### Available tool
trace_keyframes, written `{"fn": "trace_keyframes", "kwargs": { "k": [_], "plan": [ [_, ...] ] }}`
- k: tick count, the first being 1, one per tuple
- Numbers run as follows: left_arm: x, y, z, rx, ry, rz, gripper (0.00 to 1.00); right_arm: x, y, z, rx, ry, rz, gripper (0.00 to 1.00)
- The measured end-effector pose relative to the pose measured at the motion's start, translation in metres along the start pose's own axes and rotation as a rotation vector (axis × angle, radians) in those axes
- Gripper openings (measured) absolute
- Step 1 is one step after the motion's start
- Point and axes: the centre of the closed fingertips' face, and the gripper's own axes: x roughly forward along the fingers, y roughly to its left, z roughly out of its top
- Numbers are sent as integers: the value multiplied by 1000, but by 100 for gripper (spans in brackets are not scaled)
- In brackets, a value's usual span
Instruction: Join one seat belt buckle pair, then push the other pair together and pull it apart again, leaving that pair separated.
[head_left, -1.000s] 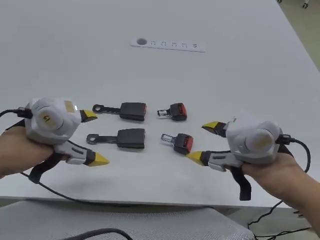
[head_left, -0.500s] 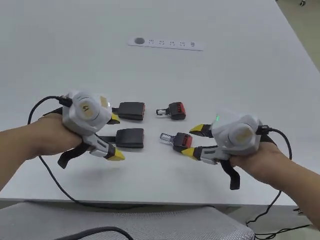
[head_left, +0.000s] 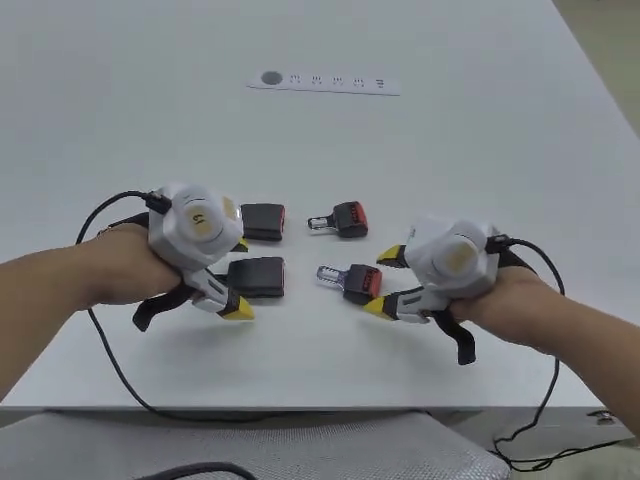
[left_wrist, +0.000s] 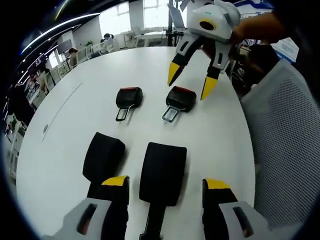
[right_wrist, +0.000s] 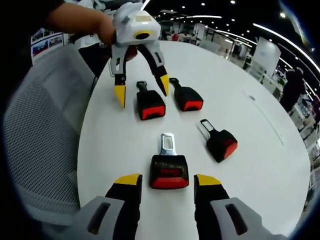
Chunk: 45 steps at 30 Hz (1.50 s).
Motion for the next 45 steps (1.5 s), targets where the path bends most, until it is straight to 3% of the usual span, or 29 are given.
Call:
{"fn": "trace_keyframes", "kwargs": {
  "k": [10, 22, 24, 25, 36, 45],
  "plan": [
    [5, 2, -1, 47, 48, -45, 54, 11, -3, -3, 1, 39, 63, 33],
    [6, 1, 0, 81, 50, -76, 46, 18, 1, -5, -63, 70, 146, 34],
    [5, -3, 1, 98, 41, -89, 40, 18, 1, -4, -78, 68, 158, 33],
    [4, -6, 4, 136, 34, -95, 35, 18, 2, -4, -85, 69, 163, 33],
    [-2, -10, 9, 136, 32, -98, 35, 17, 2, -4, -116, 84, 187, 33],
    [-2, -12, 10, 197, 82, -141, 35, 19, 1, -2, -119, 113, 183, 33]
  ]
}}
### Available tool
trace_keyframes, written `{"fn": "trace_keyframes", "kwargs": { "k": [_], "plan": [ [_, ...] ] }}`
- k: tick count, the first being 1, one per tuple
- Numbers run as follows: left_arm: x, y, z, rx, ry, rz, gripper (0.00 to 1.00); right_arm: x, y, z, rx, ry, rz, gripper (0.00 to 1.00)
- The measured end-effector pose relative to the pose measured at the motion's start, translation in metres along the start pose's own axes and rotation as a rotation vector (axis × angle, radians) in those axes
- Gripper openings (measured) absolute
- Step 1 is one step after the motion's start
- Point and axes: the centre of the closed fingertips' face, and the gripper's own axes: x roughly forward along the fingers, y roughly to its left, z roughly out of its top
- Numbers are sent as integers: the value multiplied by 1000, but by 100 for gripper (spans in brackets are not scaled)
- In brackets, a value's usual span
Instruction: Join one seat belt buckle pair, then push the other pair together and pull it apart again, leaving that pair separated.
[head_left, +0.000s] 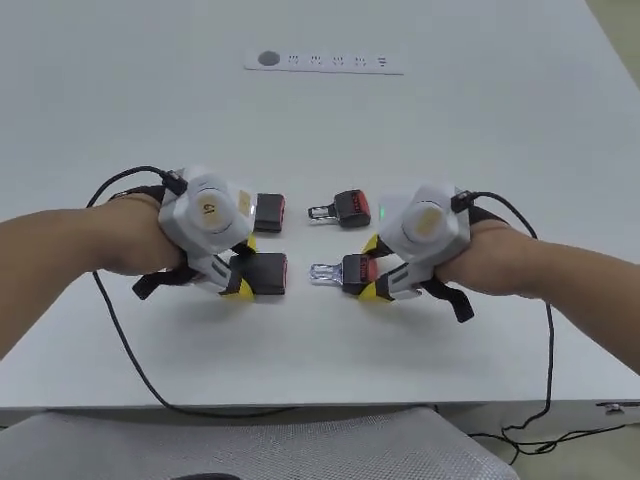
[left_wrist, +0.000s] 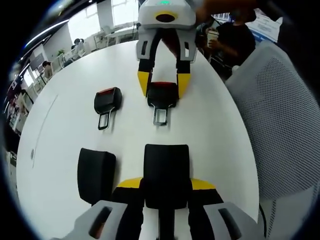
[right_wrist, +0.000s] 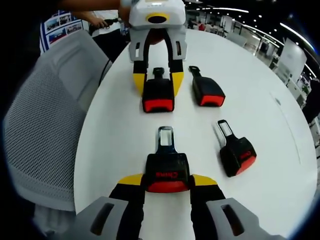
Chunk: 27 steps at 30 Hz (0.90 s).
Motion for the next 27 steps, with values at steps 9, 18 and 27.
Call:
{"fn": "trace_keyframes", "kwargs": {
  "k": [9, 18, 27],
  "plan": [
    [0, -1, 1, -30, -43, 16, 35, 9, 4, 17, 5, -20, -1, 33],
    [2, -1, 2, -27, -31, 11, 35, 18, 5, 29, -17, -27, 7, 33],
    [5, 0, 6, -49, -48, 9, 35, 23, 8, 40, -49, -34, 12, 33]
  ]
}}
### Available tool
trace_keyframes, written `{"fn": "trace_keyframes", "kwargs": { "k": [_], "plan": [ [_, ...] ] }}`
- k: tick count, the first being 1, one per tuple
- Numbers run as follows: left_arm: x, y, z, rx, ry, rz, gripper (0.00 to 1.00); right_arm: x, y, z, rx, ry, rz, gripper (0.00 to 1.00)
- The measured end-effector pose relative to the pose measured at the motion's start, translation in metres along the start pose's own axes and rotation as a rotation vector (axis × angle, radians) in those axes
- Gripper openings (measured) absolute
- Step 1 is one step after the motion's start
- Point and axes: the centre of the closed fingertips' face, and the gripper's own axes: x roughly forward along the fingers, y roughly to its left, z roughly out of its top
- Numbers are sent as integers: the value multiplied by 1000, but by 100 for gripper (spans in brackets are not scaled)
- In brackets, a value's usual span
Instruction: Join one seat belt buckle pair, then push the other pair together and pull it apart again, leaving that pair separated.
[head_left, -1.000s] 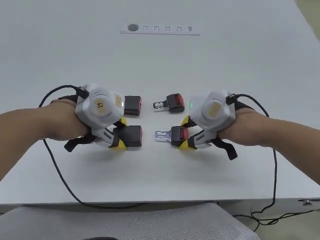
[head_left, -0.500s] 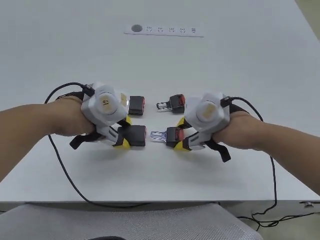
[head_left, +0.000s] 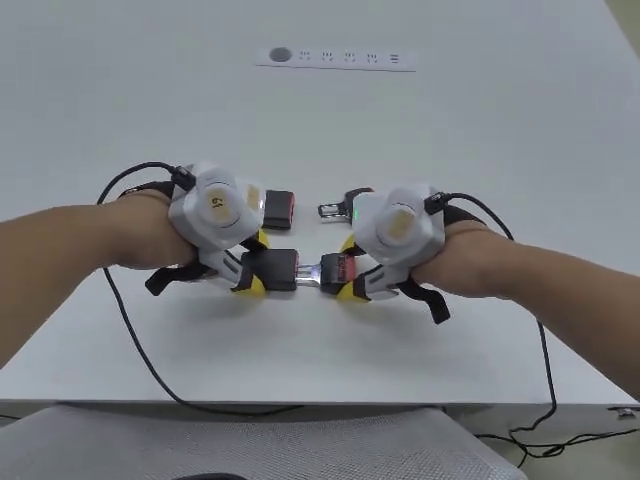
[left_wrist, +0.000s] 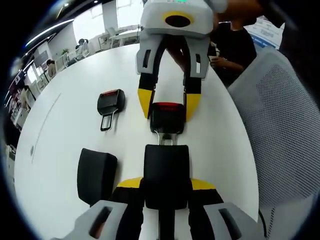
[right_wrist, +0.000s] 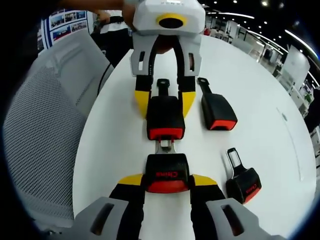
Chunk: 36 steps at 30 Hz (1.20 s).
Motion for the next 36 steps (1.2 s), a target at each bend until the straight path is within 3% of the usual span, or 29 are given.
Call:
{"fn": "trace_keyframes", "kwargs": {
  "k": [10, 13, 14, 32, 36],
  "plan": [
    [1, 4, 3, -3, -8, -6, 36, 5, -4, 5, -5, 33, 5, 32],
    [2, 7, 0, 50, 1, -12, 36, 6, -2, 9, -22, 39, 8, 32],
    [2, 7, -1, 40, 2, -10, 36, 6, -2, 8, -25, 43, 8, 32],
    [5, 10, -2, 46, -29, -7, 32, 4, -2, 11, -16, 40, -5, 29],
    [6, 9, -1, 42, -38, -3, 32, 8, -1, 18, -3, 29, -11, 29]
  ]
}}
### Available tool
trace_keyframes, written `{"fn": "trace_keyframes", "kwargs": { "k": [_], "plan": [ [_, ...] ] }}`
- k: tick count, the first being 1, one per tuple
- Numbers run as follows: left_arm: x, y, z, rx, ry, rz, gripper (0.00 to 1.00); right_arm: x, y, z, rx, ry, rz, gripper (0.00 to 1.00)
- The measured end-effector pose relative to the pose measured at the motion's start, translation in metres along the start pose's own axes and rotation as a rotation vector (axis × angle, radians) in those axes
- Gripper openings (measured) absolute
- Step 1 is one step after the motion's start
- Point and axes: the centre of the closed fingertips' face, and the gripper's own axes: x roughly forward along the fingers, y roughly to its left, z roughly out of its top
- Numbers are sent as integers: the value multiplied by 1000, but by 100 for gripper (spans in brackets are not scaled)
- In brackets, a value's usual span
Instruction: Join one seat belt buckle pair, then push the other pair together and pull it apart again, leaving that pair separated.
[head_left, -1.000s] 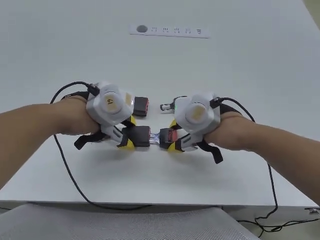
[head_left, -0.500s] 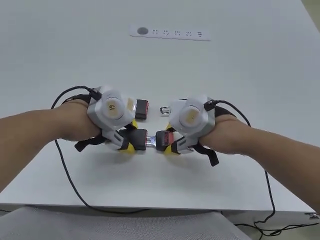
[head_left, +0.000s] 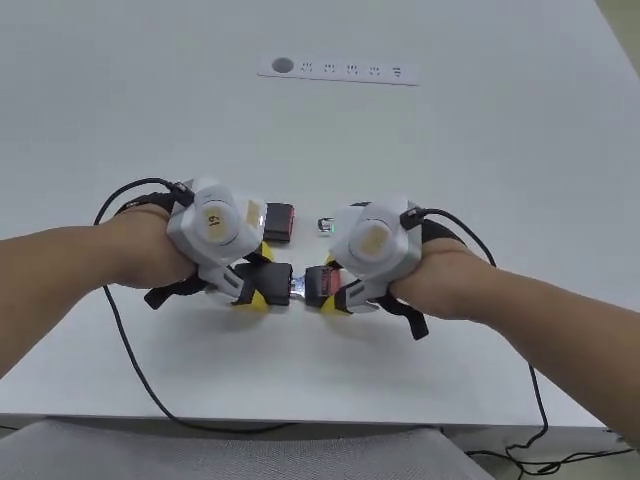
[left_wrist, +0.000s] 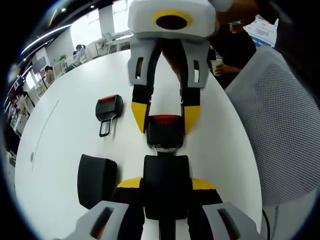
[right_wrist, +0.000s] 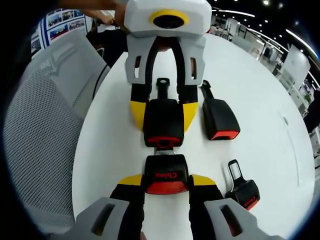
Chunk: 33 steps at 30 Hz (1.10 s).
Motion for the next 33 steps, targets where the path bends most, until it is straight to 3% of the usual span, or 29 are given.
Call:
{"fn": "trace_keyframes", "kwargs": {
  "k": [8, 9, 10, 11, 15, 23, 33],
  "plan": [
    [1, -1, 1, -12, -15, 9, 32, 3, 0, 5, 17, -6, -6, 29],
    [1, -2, 0, -13, -13, 9, 32, 3, 2, 2, 41, 24, -6, 29],
    [0, -2, 1, -13, -19, 10, 32, 4, -1, 3, -26, 12, 11, 29],
    [0, -3, 1, -11, -19, 11, 32, 0, 1, 2, 21, 4, -2, 29],
    [1, -3, 0, -13, -13, 13, 32, 2, 0, 1, 49, 4, -22, 29],
    [0, -2, -3, -12, -2, 7, 32, 2, 2, 3, -3, 2, -25, 29],
    [-4, -4, -2, -35, -8, 6, 32, 3, 3, 2, 19, 4, -23, 29]
  ]
}}
